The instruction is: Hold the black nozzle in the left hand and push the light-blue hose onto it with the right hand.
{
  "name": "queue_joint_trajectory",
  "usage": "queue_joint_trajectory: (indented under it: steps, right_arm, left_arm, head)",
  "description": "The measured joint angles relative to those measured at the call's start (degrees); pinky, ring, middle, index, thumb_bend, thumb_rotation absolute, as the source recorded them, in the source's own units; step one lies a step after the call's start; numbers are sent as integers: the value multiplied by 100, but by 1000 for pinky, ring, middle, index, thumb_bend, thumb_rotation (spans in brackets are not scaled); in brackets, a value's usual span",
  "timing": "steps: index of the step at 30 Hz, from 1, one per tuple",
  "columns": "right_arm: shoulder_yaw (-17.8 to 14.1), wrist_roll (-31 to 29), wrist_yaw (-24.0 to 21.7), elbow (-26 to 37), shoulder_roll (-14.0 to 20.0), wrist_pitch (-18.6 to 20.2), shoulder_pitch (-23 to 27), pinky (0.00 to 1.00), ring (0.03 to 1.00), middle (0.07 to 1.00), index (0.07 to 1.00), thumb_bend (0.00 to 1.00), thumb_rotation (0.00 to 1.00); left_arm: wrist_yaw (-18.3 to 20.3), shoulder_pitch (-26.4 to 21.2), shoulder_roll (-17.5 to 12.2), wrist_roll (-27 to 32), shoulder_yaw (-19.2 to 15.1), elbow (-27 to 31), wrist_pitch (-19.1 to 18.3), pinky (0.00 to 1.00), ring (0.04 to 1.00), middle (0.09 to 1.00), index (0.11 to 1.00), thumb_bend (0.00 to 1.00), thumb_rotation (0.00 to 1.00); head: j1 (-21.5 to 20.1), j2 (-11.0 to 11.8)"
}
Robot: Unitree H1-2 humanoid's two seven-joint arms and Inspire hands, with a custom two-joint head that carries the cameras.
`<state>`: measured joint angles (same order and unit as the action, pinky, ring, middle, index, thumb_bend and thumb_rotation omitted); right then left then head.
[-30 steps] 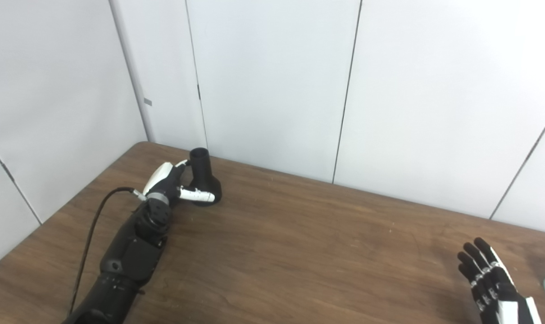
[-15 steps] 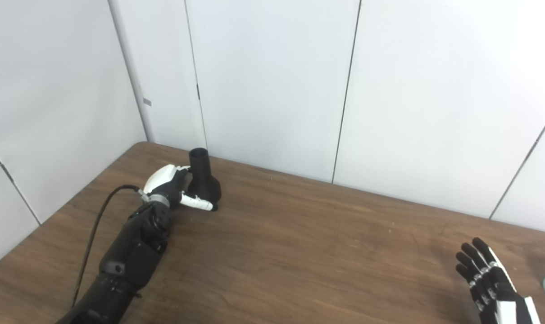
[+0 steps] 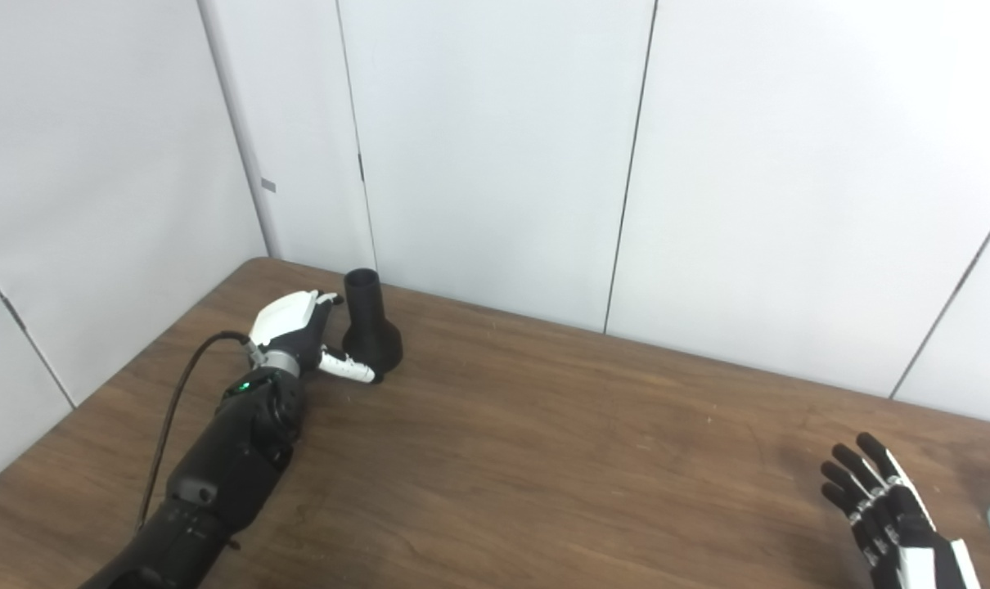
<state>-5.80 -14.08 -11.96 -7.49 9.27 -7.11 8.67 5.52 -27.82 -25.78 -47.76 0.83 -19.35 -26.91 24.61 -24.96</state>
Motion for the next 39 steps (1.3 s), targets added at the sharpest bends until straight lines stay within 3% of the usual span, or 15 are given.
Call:
queue_joint_trajectory:
  steps: [26,33,39]
  right_arm:
    - [128,56,-2,81,80,92,-58,849,839,845,915,691,896]
    - [137,93,3,175,83,117,-137,852,842,851,917,687,900]
    - [140,136,21,220,82,131,-168,855,844,853,919,683,903]
  left_arm:
    - [4,-79,-159,286,335,-117,4,1000,1000,1000,875,1000,306]
    - [-32,-125,-90,514,209,-225,2,1000,1000,1000,782,1000,300]
    - [40,-128,102,856,-129,-242,-8,1000,1000,1000,721,1000,277]
  head:
    - [-97,-97]
    - [-123,-158]
    - [-123,-185]
